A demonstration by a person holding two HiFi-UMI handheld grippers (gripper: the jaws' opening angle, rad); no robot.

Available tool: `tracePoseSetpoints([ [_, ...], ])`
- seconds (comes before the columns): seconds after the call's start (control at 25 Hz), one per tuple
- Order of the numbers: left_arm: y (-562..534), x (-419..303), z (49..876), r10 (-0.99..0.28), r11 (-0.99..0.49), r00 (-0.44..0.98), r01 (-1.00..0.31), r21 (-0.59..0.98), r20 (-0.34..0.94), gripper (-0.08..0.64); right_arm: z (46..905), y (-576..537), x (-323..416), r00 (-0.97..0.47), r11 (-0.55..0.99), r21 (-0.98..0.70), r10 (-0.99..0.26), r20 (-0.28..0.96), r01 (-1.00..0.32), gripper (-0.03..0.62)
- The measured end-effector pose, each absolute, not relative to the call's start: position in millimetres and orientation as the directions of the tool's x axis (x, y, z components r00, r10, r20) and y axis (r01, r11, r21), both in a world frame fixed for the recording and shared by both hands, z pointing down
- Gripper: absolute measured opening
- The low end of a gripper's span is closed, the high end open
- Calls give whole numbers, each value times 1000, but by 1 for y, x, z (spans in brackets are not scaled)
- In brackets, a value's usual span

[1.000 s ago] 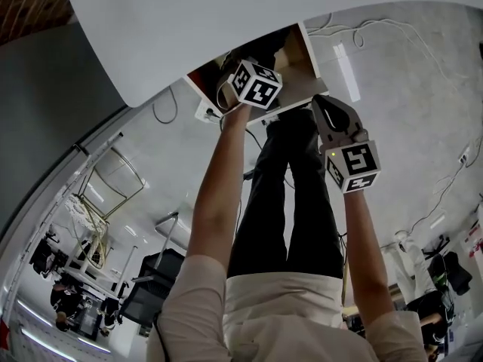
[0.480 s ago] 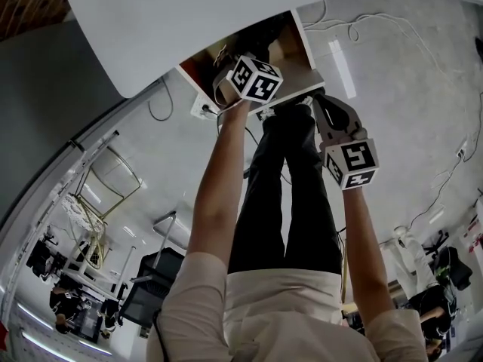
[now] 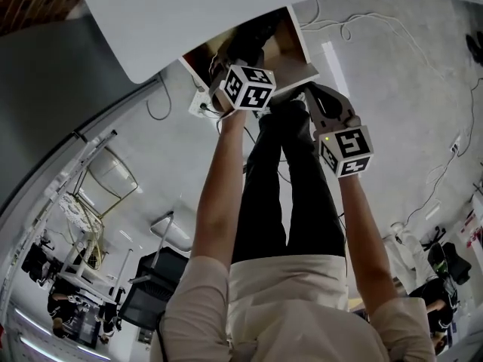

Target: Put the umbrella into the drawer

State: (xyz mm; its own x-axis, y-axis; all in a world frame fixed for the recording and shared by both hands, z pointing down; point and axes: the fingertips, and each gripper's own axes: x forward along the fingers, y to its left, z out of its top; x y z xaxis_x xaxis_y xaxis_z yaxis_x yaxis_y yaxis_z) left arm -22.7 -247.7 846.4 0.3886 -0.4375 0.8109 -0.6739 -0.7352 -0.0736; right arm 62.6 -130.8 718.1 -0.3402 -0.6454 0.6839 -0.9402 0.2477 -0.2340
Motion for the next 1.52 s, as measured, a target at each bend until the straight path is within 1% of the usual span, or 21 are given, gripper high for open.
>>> tracePoseSetpoints([
  [0.48,-196,-59,733,-487,-668,426,-744,-11,762,276,664,-119,44,-327,226,-237,-663,674,-945,69],
  [0.68,-166,-61,682,-470,-653,469,-754,62,748,276,631,-114,39,-357,276,-230,-641,679,-933,68],
  [0.96,-145,-80,618,-482,-604,494,-786,135,723,276,580,-122,27,-406,300,-275,-656,636,-914,67],
  [1.12,-130,-88,582,-448,-588,576,-766,260,684,276,554,-124,12,-449,341,-292,-655,607,-893,67],
  [1.16,-127,-90,574,-448,-590,586,-761,270,675,276,550,-123,8,-461,352,-298,-650,604,-887,67],
  [1.52,-120,-108,540,-499,-578,575,-778,244,649,276,542,-117,-19,-516,402,-327,-594,617,-855,67],
])
